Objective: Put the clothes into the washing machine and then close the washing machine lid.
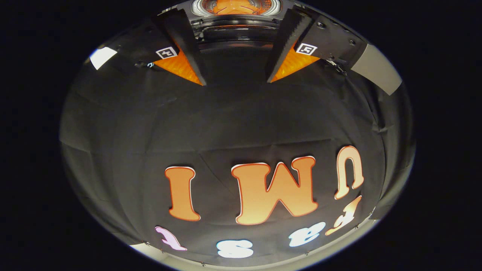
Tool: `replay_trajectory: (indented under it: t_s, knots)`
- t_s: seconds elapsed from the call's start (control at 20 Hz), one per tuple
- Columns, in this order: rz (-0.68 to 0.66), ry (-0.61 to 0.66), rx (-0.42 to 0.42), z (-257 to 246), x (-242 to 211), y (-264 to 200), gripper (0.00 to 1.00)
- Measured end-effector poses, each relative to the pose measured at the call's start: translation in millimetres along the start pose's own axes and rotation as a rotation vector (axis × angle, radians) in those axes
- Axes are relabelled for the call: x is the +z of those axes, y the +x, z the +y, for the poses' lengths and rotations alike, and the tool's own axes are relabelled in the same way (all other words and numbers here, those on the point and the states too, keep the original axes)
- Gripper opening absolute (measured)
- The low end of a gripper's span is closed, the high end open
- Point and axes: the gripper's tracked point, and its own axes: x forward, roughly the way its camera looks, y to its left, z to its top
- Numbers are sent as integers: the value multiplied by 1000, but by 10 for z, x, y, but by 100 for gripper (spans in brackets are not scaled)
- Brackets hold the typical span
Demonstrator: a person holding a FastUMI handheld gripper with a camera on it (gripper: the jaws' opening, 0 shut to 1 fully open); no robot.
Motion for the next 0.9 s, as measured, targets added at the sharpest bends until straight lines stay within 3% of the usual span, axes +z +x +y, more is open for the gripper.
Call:
replay_trajectory:
  t_s: [0.4,0.5,0.9]
  knots:
    - [100,9,-44,-86,-337,271,99]
    - [81,-43,-55,-104,-315,267,96]
    - [57,-26,-45,-88,-315,186,97]
